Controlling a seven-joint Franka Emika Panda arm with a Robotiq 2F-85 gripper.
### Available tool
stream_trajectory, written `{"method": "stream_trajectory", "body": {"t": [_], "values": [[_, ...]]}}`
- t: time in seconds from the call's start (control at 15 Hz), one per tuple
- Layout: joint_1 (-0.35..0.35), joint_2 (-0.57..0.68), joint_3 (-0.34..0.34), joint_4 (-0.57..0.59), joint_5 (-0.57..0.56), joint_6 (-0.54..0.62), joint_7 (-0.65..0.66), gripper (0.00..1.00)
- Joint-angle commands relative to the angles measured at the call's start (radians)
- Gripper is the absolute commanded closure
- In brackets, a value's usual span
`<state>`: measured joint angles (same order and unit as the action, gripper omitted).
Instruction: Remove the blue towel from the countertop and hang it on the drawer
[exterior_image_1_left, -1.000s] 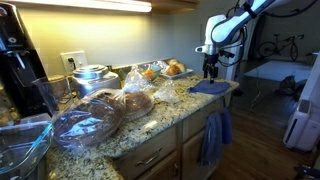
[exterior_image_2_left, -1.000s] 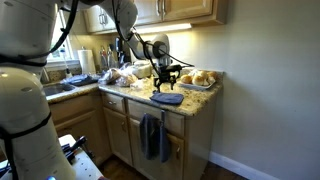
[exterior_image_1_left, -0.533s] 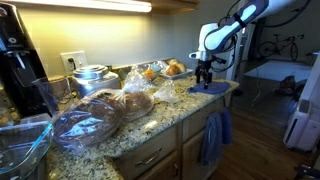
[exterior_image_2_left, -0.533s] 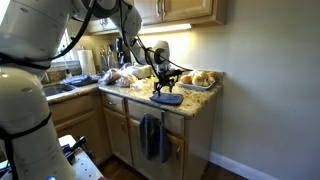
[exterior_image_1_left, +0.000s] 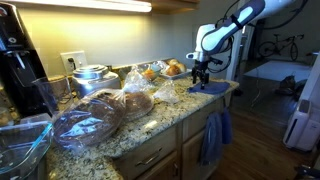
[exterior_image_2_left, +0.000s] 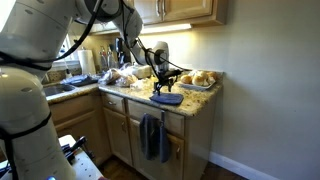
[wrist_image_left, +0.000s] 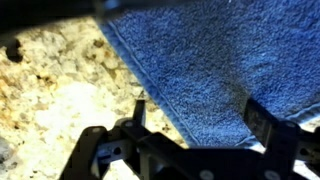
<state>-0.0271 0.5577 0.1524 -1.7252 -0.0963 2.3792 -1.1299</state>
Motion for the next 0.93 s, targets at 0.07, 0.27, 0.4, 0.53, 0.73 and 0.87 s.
{"method": "stream_trajectory", "body": {"t": [0.07, 0.27, 0.4, 0.53, 0.73, 0.87], "values": [[-0.015, 0.002, 0.018, 0.000, 0.024, 0.015, -0.036, 0.00], [-0.021, 0.005, 0.022, -0.003, 0.044, 0.013, -0.041, 0.03], [-0.030, 0.006, 0.027, -0.004, 0.065, 0.010, -0.053, 0.07], [-0.038, 0.007, 0.029, -0.003, 0.089, 0.008, -0.063, 0.08], [-0.049, 0.005, 0.033, -0.007, 0.122, 0.006, -0.078, 0.23], [-0.059, 0.003, 0.036, -0.011, 0.146, 0.007, -0.091, 0.20]]}}
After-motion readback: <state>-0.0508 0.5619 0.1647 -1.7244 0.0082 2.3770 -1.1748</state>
